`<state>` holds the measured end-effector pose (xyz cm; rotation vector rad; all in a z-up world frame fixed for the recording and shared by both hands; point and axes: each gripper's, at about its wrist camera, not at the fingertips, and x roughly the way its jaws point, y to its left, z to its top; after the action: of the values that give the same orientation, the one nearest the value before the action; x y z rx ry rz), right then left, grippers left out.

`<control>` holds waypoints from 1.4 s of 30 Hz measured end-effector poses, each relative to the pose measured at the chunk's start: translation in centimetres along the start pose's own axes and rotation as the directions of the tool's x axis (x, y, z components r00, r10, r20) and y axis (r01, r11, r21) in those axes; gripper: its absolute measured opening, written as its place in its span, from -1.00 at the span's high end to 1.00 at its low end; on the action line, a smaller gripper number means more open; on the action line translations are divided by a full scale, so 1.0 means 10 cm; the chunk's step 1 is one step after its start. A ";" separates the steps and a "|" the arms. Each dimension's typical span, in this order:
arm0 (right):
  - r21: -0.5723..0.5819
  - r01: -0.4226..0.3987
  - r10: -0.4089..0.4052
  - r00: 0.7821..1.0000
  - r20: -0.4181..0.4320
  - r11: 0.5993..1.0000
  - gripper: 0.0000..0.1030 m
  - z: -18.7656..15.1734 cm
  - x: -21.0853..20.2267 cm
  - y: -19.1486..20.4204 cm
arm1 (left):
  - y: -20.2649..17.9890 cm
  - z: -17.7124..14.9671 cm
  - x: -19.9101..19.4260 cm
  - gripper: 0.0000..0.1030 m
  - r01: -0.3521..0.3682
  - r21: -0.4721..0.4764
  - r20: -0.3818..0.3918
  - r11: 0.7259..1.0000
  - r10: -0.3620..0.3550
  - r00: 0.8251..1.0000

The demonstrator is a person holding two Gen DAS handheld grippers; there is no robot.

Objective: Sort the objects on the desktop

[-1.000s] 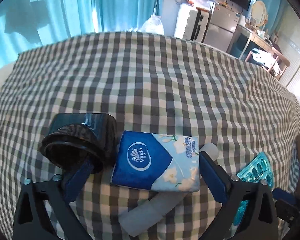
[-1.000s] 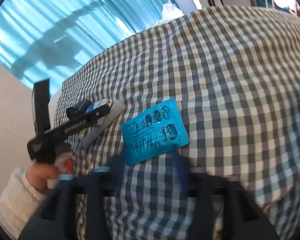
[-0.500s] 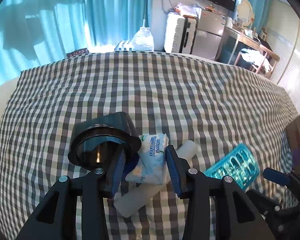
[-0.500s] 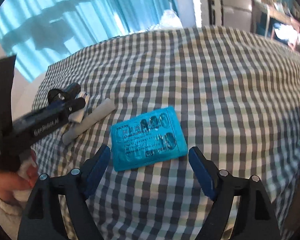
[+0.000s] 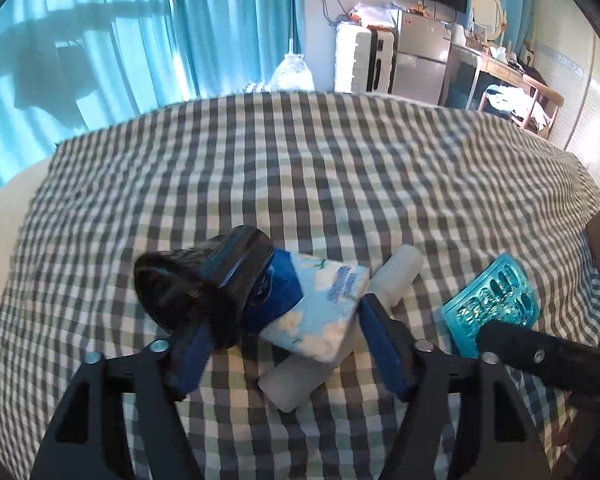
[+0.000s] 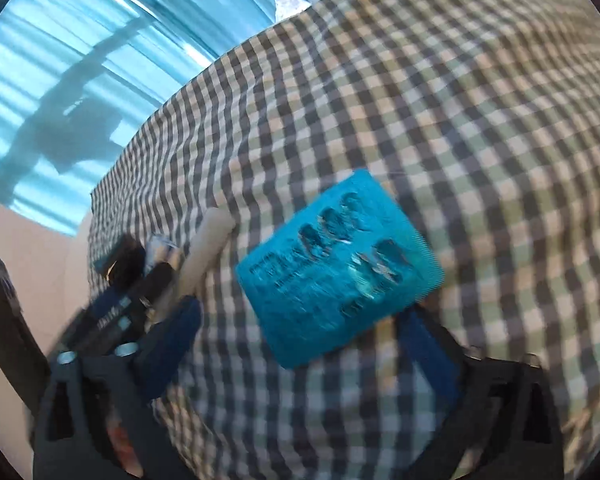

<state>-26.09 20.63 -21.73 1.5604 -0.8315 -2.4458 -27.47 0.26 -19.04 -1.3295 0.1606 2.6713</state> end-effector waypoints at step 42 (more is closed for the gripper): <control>-0.041 -0.243 0.242 0.970 -0.035 0.969 0.83 -0.05 0.22 0.39 | 0.64 -0.11 0.00 -0.79 0.297 0.066 -0.158 0.953 -0.284 0.946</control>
<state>-27.42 16.37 -21.67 1.3853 -0.8977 -2.2470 -27.78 -6.18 -19.54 -1.4008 0.0905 2.2980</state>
